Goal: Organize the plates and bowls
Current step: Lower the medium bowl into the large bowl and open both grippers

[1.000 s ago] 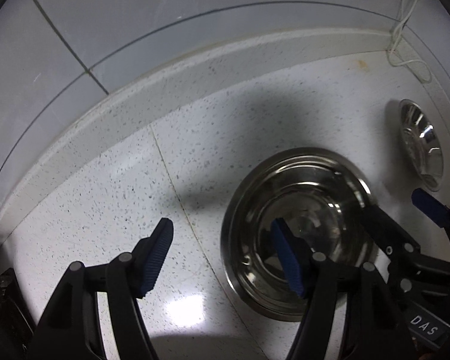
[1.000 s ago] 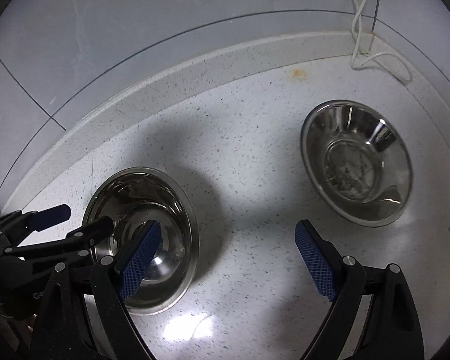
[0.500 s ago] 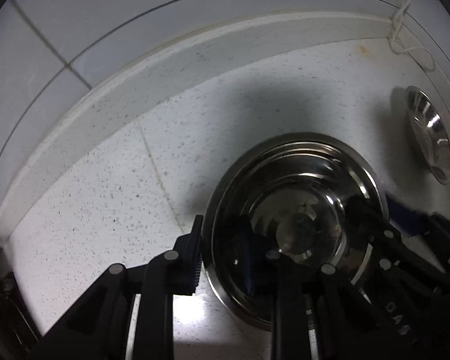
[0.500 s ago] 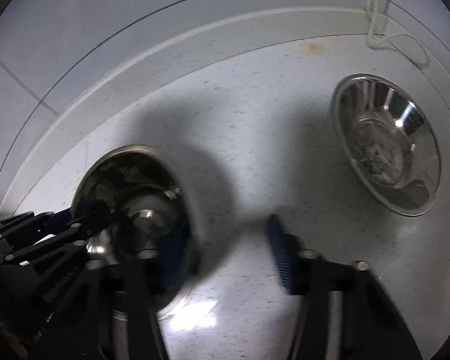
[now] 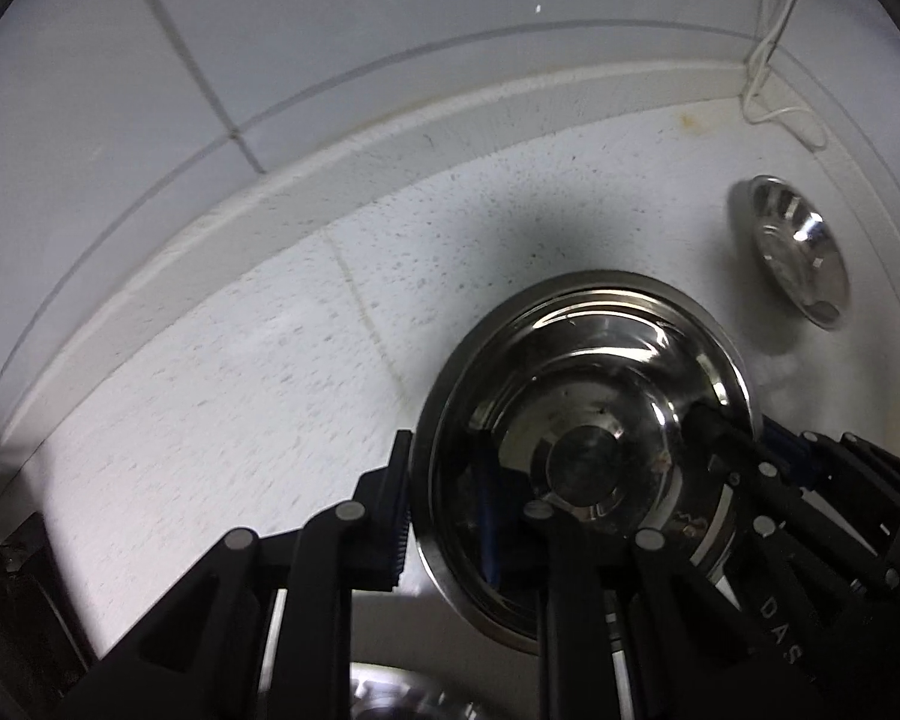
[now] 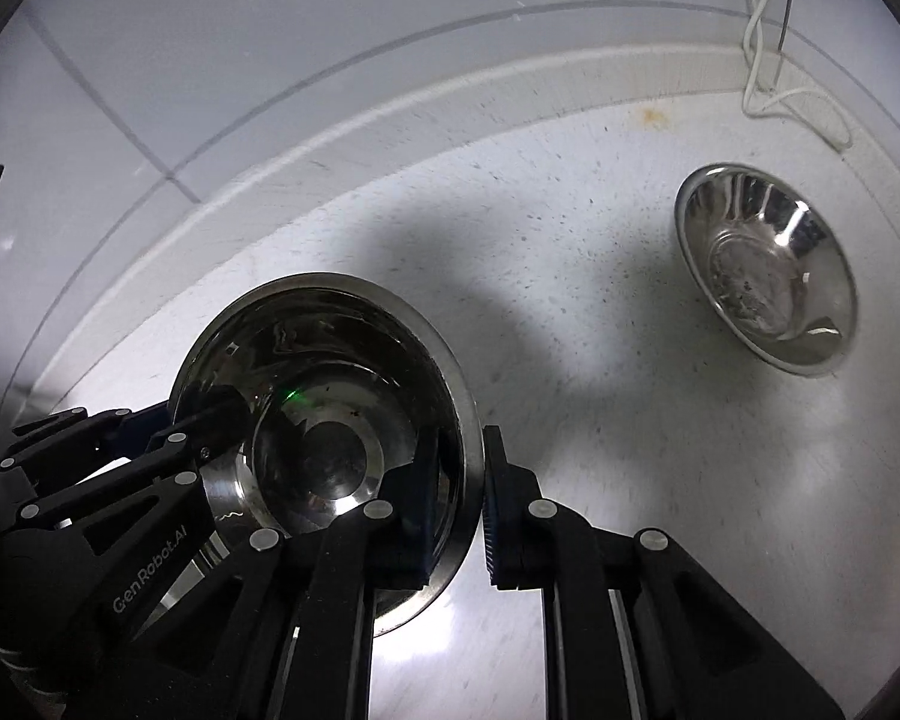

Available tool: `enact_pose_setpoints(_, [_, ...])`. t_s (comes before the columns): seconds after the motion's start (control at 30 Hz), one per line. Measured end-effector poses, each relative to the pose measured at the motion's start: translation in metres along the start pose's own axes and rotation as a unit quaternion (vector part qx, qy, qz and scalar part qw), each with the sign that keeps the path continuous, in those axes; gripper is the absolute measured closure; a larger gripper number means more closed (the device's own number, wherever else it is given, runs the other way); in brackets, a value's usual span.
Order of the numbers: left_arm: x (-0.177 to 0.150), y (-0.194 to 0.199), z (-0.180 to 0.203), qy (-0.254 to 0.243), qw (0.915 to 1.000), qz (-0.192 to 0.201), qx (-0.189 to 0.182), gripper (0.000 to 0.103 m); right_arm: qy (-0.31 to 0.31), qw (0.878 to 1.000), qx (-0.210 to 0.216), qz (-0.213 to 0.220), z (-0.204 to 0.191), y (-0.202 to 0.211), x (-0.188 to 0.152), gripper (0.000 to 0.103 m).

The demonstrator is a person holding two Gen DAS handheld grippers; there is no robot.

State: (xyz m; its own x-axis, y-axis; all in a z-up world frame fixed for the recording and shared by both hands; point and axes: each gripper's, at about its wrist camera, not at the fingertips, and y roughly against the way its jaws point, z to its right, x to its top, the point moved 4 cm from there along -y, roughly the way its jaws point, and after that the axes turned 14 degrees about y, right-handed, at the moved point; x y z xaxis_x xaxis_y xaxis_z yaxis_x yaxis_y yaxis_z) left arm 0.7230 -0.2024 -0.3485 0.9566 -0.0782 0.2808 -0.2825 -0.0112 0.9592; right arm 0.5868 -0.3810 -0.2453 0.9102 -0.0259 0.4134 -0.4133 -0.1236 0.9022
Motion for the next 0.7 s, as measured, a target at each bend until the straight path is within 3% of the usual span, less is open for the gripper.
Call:
enact_pose_setpoints(0.37, [-0.087,0.078,-0.07,0.025,0.999,0.035,0.013,0.086,0.07,0.997,0.02,0.024,-0.096,0.069,-0.055,0.092])
enact_pose_setpoints(0.7, [-0.163,0.065,-0.125,0.061,0.9975,-0.011,0.036,0.085,0.116,0.992,0.045,-0.026,-0.149,0.044,-0.115,0.092])
